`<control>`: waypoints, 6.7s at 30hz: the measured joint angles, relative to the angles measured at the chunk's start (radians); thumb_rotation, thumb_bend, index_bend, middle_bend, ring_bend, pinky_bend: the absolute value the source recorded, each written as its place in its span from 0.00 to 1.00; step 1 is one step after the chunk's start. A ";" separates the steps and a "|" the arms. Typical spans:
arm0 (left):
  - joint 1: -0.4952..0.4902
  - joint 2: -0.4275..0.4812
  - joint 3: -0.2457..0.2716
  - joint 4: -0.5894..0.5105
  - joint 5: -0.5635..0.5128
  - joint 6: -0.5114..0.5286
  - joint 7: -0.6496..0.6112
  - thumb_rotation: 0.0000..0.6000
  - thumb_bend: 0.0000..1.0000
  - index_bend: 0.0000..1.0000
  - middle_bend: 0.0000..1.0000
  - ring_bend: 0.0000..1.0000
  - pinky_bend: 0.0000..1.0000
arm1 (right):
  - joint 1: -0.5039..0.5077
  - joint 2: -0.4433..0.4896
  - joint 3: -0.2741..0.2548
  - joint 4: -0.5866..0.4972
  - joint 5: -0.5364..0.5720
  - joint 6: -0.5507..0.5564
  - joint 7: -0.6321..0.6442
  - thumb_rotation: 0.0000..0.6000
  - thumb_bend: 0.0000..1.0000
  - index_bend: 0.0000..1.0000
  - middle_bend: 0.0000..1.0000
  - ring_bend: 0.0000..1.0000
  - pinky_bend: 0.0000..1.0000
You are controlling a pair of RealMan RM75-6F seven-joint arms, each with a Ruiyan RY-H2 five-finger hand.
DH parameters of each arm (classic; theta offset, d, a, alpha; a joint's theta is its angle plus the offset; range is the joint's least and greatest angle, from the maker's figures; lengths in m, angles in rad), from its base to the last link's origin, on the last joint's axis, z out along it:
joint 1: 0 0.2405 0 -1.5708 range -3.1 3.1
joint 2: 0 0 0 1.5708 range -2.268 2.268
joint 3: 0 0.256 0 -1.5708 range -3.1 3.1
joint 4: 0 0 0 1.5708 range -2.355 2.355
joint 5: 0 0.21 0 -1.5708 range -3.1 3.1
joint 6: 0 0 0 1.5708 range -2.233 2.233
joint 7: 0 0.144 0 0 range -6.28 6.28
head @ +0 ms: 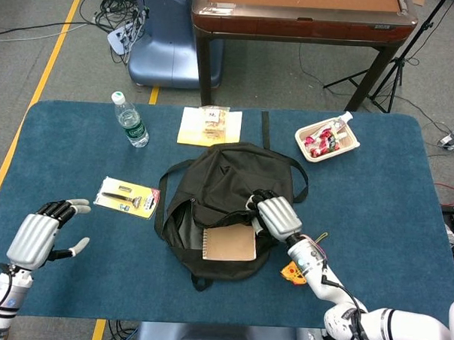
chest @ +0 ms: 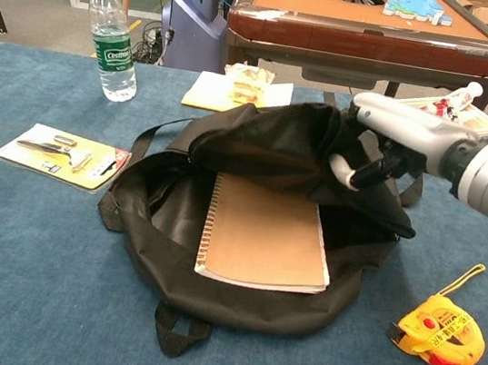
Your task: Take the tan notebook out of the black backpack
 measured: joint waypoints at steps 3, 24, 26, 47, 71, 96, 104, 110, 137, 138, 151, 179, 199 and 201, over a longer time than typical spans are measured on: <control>-0.048 -0.013 0.005 0.036 0.073 -0.018 -0.082 1.00 0.22 0.38 0.38 0.35 0.32 | -0.005 -0.021 0.019 -0.003 0.037 0.039 -0.006 1.00 0.66 0.65 0.36 0.17 0.21; -0.439 -0.374 0.053 0.477 0.396 -0.071 -0.435 1.00 0.21 0.42 0.48 0.43 0.41 | 0.005 -0.109 0.112 0.001 0.178 0.121 0.027 1.00 0.67 0.65 0.37 0.17 0.21; -0.465 -0.410 0.060 0.535 0.399 -0.080 -0.448 1.00 0.22 0.42 0.48 0.43 0.41 | 0.007 -0.114 0.116 0.007 0.181 0.122 0.034 1.00 0.67 0.65 0.36 0.17 0.21; -0.609 -0.738 0.157 1.189 0.390 -0.054 -0.467 1.00 0.21 0.22 0.20 0.19 0.27 | 0.023 -0.132 0.127 0.040 0.215 0.105 0.068 1.00 0.67 0.65 0.35 0.17 0.21; -0.659 -0.933 0.263 1.496 0.305 -0.072 -0.514 1.00 0.21 0.20 0.19 0.18 0.27 | 0.031 -0.125 0.118 0.064 0.252 0.078 0.079 1.00 0.67 0.65 0.34 0.17 0.21; -0.677 -1.004 0.253 1.513 0.194 -0.165 -0.604 1.00 0.47 0.36 0.19 0.18 0.27 | 0.033 -0.108 0.117 0.050 0.281 0.089 0.058 1.00 0.67 0.65 0.34 0.17 0.21; -0.670 -1.001 0.253 1.504 0.178 -0.141 -0.626 1.00 0.60 0.51 0.24 0.18 0.26 | 0.036 -0.101 0.119 0.051 0.290 0.089 0.053 1.00 0.67 0.65 0.34 0.17 0.21; -0.656 -0.983 0.247 1.478 0.168 -0.060 -0.664 1.00 0.60 0.57 0.44 0.34 0.26 | 0.036 -0.090 0.120 0.058 0.315 0.076 0.051 1.00 0.67 0.65 0.34 0.17 0.21; -0.580 -0.519 0.157 0.692 0.129 0.245 -0.503 1.00 0.60 0.59 0.66 0.49 0.31 | 0.034 -0.054 0.074 0.042 0.280 0.009 0.088 1.00 0.67 0.64 0.30 0.17 0.21; -0.576 -0.492 0.153 0.654 0.128 0.246 -0.483 1.00 0.60 0.59 0.67 0.49 0.31 | 0.035 -0.053 0.069 0.041 0.272 0.005 0.087 1.00 0.67 0.63 0.30 0.17 0.20; -0.493 -0.241 0.101 0.414 0.116 0.252 -0.313 1.00 0.60 0.59 0.67 0.49 0.31 | 0.070 0.099 -0.048 -0.079 0.058 -0.188 0.076 1.00 0.00 0.00 0.00 0.00 0.03; -0.648 -0.507 -0.047 0.736 -0.003 -0.080 -0.345 1.00 0.60 0.58 0.67 0.48 0.31 | -0.150 0.354 -0.104 -0.207 -0.130 0.101 0.217 1.00 0.00 0.00 0.02 0.00 0.03; -0.668 -0.607 -0.086 0.830 -0.147 -0.280 -0.264 1.00 0.21 0.04 0.03 0.09 0.23 | -0.167 0.358 -0.085 -0.179 -0.115 0.101 0.234 1.00 0.00 0.00 0.02 0.00 0.03; -0.648 -0.574 -0.087 0.790 -0.158 -0.275 -0.254 1.00 0.21 0.04 0.03 0.09 0.23 | -0.168 0.363 -0.084 -0.180 -0.116 0.102 0.235 1.00 0.00 0.00 0.02 0.00 0.03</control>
